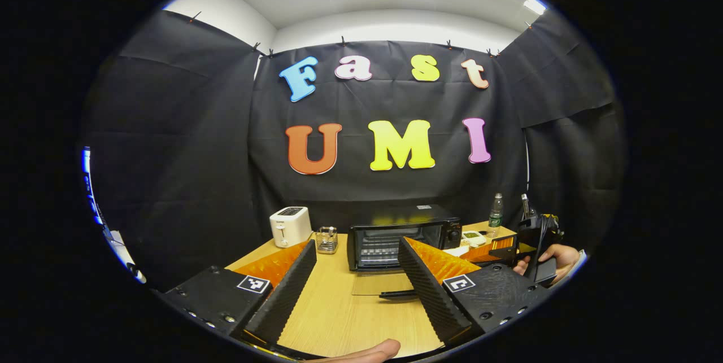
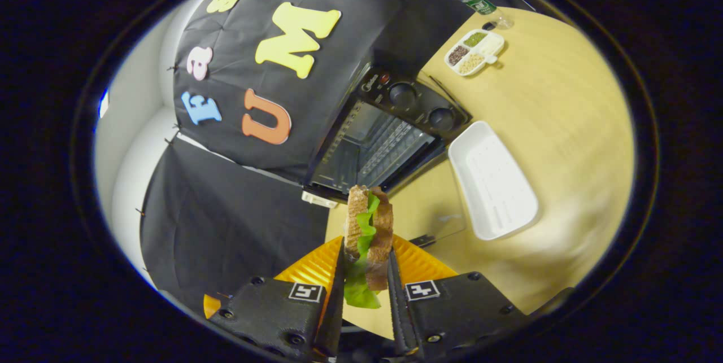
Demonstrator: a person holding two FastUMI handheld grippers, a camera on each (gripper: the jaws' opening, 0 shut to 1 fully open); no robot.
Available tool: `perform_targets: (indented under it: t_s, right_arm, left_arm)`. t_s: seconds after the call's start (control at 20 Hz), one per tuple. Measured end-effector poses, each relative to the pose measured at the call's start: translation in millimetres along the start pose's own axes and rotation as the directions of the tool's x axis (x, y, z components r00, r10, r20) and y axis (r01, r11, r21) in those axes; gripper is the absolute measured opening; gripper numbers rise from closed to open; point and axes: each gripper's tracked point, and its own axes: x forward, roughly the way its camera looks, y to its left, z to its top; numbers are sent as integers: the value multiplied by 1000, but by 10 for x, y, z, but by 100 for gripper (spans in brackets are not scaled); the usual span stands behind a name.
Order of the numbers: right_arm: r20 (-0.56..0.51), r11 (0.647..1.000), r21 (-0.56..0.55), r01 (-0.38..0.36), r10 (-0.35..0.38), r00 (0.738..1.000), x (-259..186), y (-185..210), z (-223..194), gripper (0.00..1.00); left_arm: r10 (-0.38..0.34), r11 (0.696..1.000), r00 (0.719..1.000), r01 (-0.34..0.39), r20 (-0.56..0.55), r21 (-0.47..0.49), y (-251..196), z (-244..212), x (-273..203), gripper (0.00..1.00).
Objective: Open the electric oven with the left hand, put the food in, and close the electric oven.
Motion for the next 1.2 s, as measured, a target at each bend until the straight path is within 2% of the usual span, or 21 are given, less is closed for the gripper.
perform_targets:
  t_s: [0.2,0.35,0.5,0.6,0.75,0.9,1.2]
  right_arm:
    - [102,995,78,-63,55,993,451,263,-151,36]
    - [222,990,126,-62,33,975,754,301,-83,36]
    - [341,984,178,-29,-34,940,1054,174,102,36]
    - [388,988,156,2,-63,920,1267,117,181,36]
    - [457,981,190,-30,-61,888,1584,126,417,36]
    - [505,981,194,-27,-76,860,1840,108,682,36]
    - [582,989,127,79,-139,801,2180,-96,1177,36]
  left_arm:
    - [16,1000,1000,-16,-3,-7,217,-45,-41,95]
    - [24,1000,1000,-24,-7,-5,382,-105,-74,95]
    - [38,999,999,-38,-5,-6,510,-121,-39,95]
    - [43,999,999,-43,-15,-2,559,-178,-2,95]
    - [20,1000,999,-20,-46,2,529,-302,34,95]
    - [32,999,998,-31,-60,14,615,-381,95,96]
    - [34,999,994,-34,-108,8,661,-577,234,95]
